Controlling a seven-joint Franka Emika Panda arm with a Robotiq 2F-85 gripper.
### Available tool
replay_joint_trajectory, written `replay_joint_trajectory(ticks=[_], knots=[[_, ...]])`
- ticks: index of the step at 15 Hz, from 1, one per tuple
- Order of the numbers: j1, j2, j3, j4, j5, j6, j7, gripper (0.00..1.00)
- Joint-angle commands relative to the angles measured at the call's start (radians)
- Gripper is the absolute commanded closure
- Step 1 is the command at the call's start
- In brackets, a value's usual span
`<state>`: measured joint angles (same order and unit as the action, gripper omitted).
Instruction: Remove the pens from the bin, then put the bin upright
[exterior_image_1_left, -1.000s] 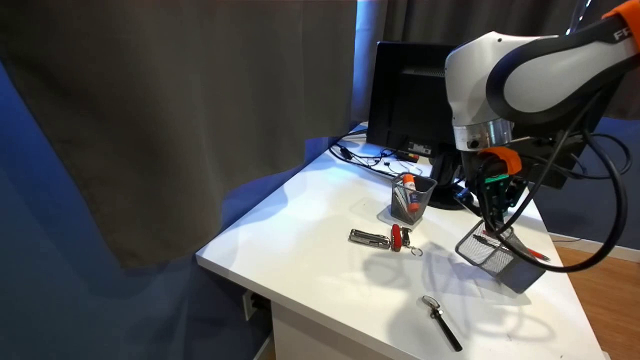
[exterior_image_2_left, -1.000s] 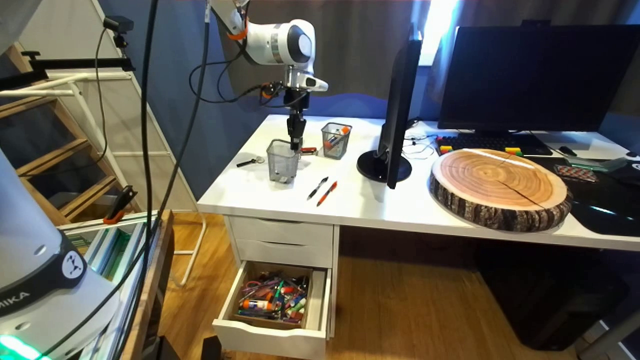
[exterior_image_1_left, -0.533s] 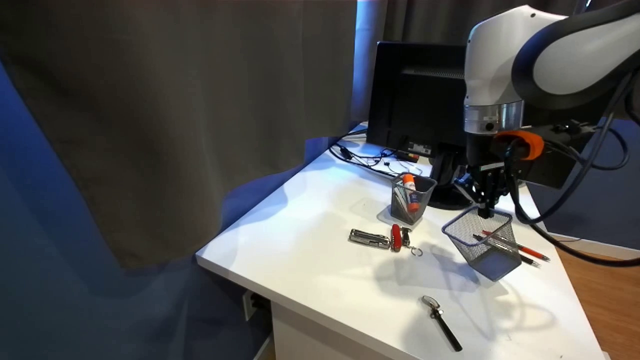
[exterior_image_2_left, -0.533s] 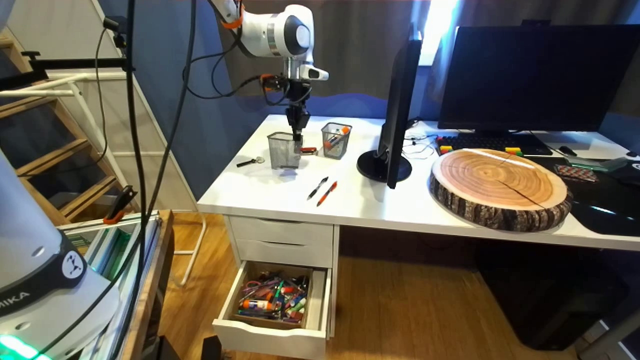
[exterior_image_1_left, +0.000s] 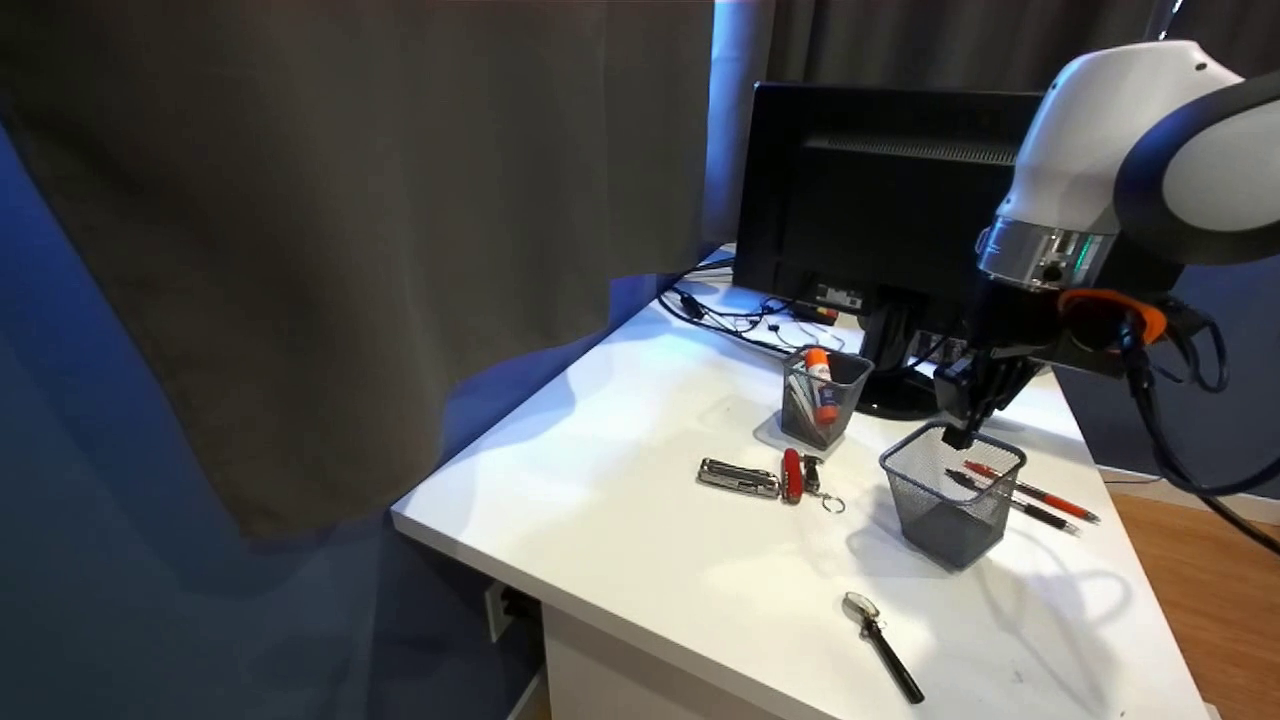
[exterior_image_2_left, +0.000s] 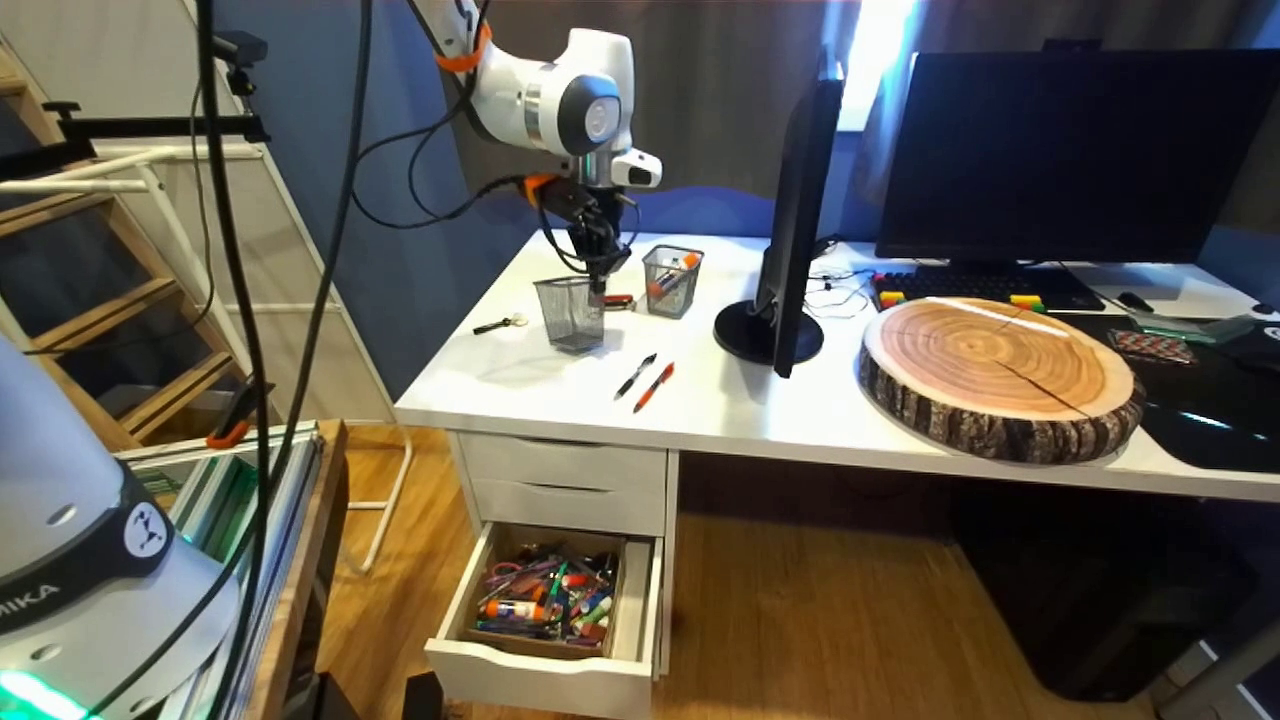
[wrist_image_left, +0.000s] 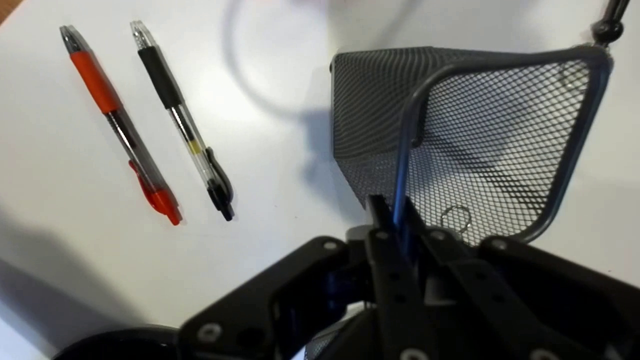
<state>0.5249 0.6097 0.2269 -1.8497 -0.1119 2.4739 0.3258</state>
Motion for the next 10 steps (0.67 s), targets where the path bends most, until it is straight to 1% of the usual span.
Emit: replay_joint_trajectory(ticks=[1,5,7,8,10], knots=[[-0.085,-0.072,0.076,-0.128,0.085,0.085,-0.15,0.62],[-0.122,-0.166,0.108,-0.203,0.119,0.066,-0.216,0.34],[-0.125,-0.219,0.115,-0.227,0.12,0.039,-0.225,0.21],[-0.124,-0.245,0.117,-0.237,0.121,0.025,-0.227,0.13],[-0.109,-0.299,0.109,-0.252,0.088,-0.025,-0.224,0.02]])
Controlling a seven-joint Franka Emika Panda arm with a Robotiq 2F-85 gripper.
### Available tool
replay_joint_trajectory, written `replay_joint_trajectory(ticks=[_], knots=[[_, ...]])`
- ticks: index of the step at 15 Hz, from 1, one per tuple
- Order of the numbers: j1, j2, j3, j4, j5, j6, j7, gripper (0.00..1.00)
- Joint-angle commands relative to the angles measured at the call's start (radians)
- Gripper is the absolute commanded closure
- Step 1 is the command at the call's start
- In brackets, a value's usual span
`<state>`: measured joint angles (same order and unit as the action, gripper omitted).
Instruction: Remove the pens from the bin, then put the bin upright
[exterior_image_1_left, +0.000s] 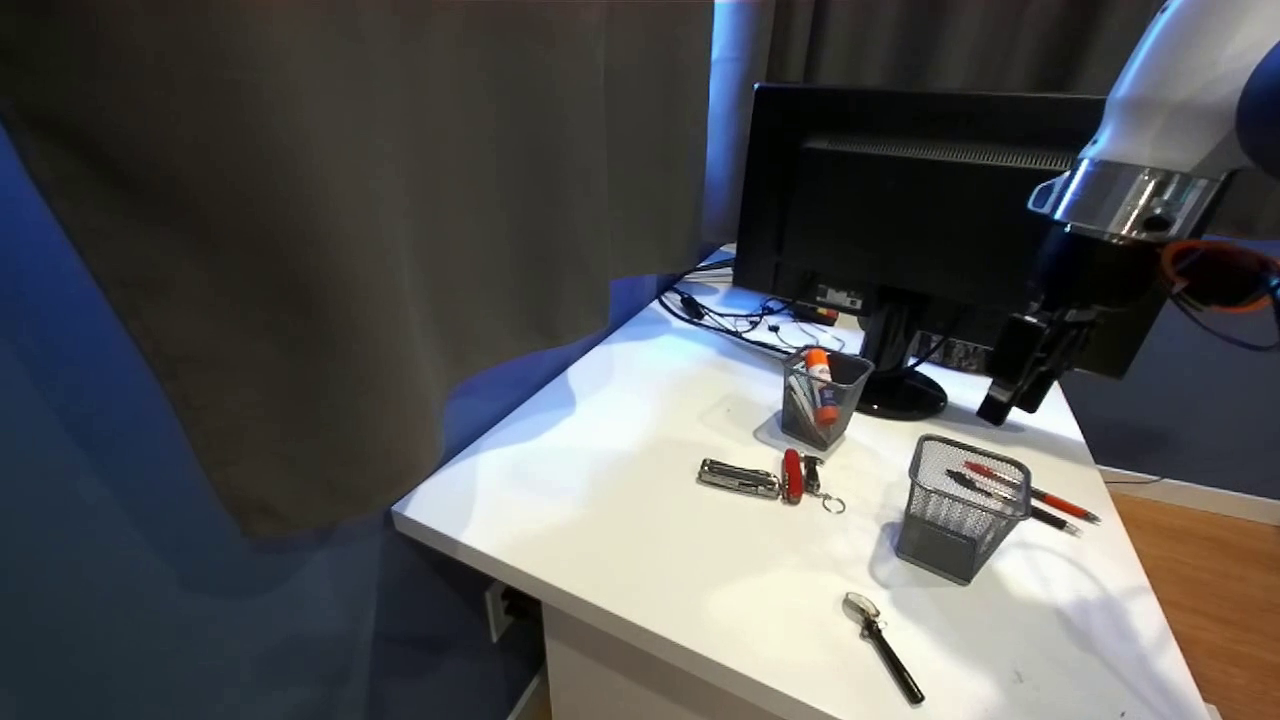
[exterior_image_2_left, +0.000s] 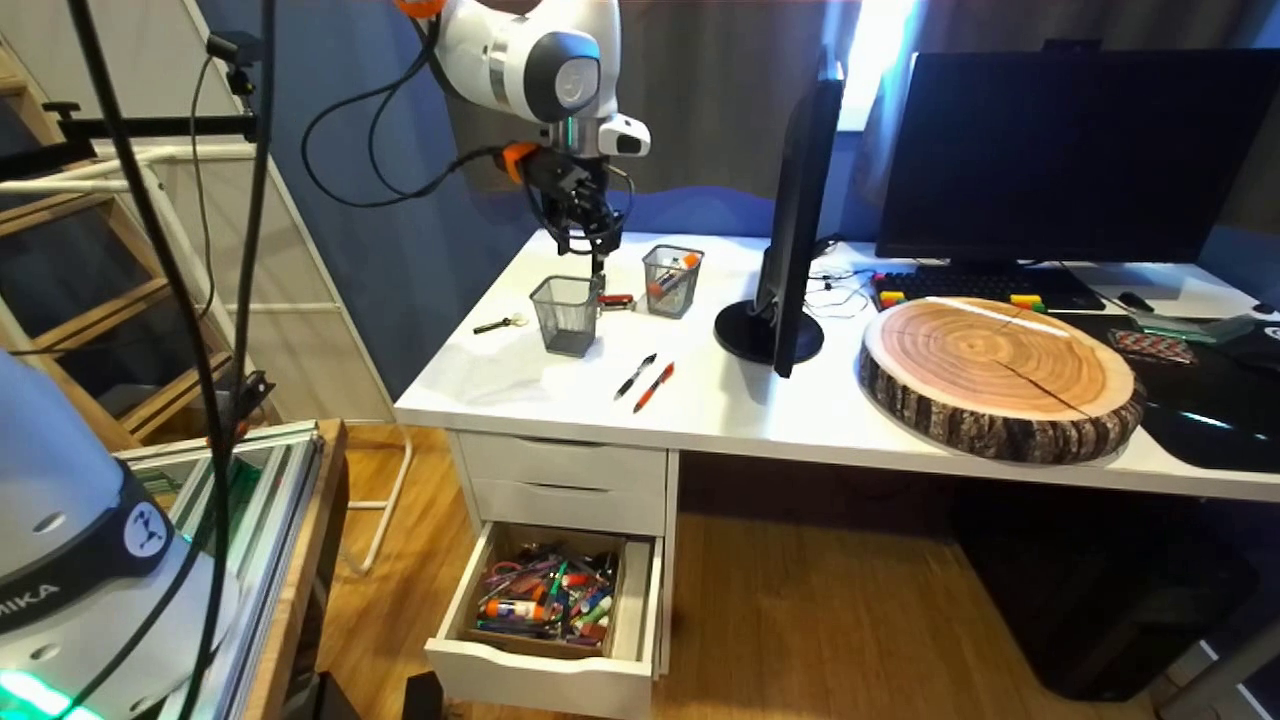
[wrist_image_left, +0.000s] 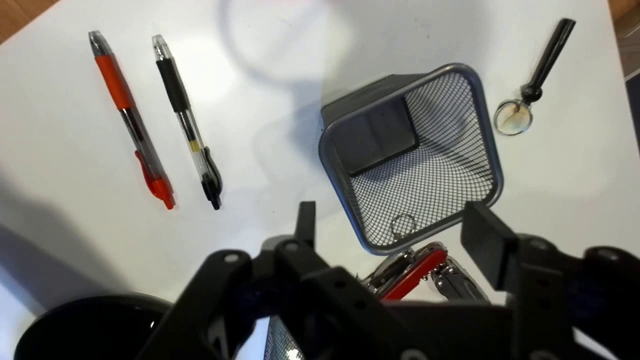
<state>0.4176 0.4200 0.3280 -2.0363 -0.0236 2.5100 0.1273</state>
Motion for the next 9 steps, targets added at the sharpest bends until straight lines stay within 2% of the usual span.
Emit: replay_joint_trajectory(ticks=[1,9], knots=[[-0.001,-0.134,0.01,-0.072,-0.003,-0.086,-0.032,0.0],[0.004,-0.324,0.031,-0.094,-0.09,-0.343,-0.087,0.0]])
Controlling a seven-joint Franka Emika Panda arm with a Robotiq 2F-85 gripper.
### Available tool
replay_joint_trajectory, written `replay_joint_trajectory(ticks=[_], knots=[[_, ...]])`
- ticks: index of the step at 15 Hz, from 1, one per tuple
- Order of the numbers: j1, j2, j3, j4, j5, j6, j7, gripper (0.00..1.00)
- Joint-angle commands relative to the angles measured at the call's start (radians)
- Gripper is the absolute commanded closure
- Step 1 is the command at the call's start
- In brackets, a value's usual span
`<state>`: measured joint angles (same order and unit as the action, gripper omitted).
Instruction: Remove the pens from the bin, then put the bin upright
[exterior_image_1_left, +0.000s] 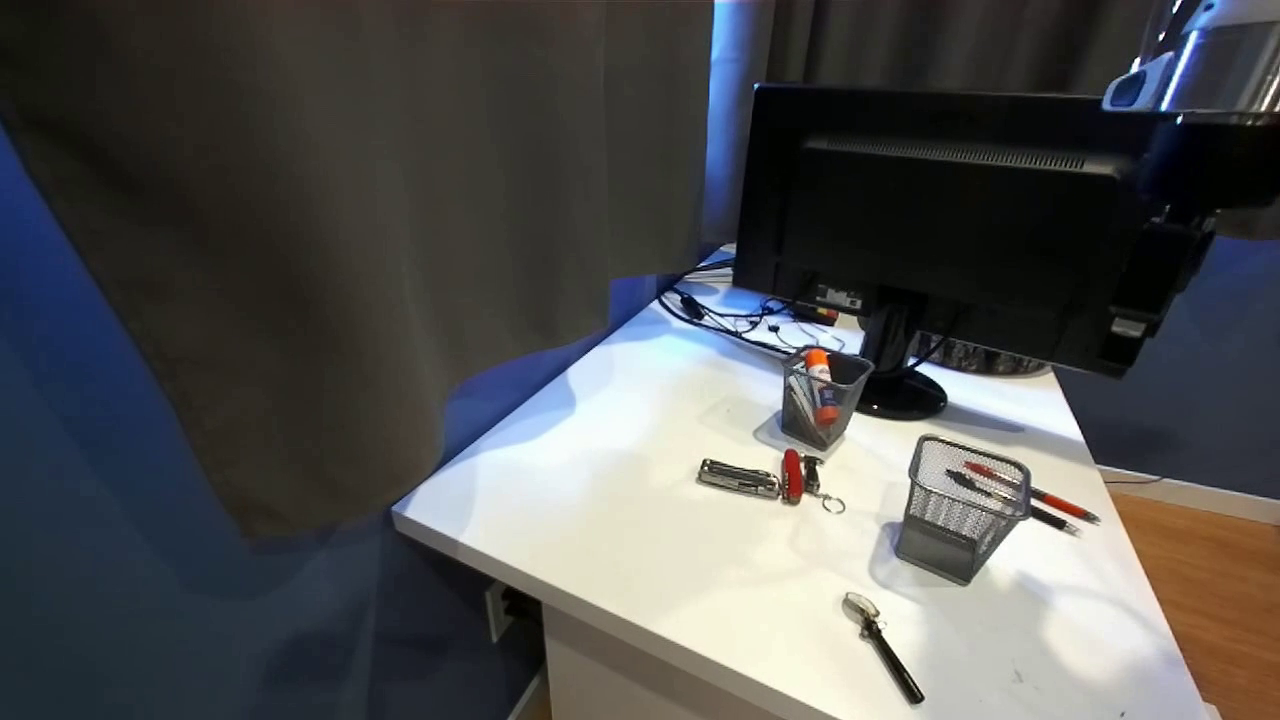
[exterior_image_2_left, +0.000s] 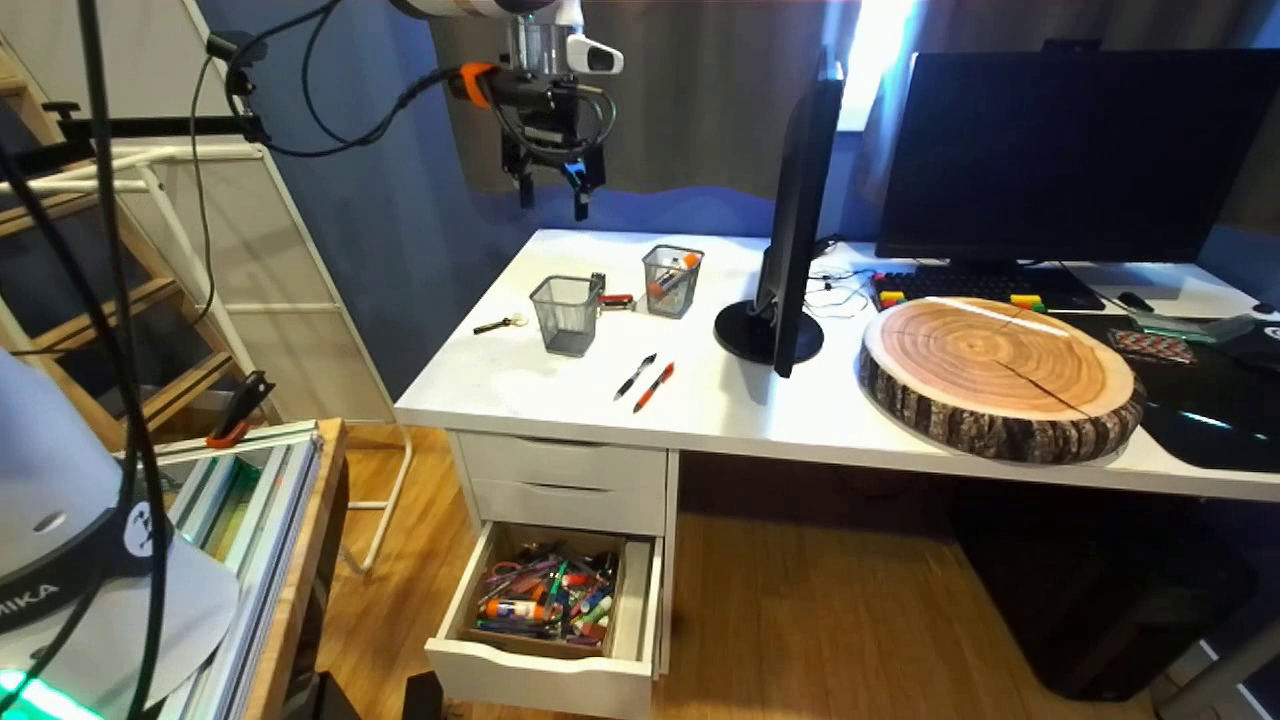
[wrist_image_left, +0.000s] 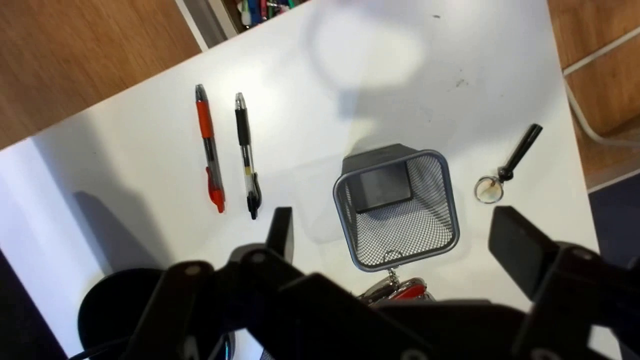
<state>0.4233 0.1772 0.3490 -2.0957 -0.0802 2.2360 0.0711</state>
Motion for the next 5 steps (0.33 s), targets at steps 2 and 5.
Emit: replay_joint_trajectory(ticks=[2,5], knots=[[-0.006,-0.039,0.012,0.001,-0.017,-0.048,-0.01,0.0],[-0.007,-0.049,0.013,0.001,-0.018,-0.051,-0.011,0.0]])
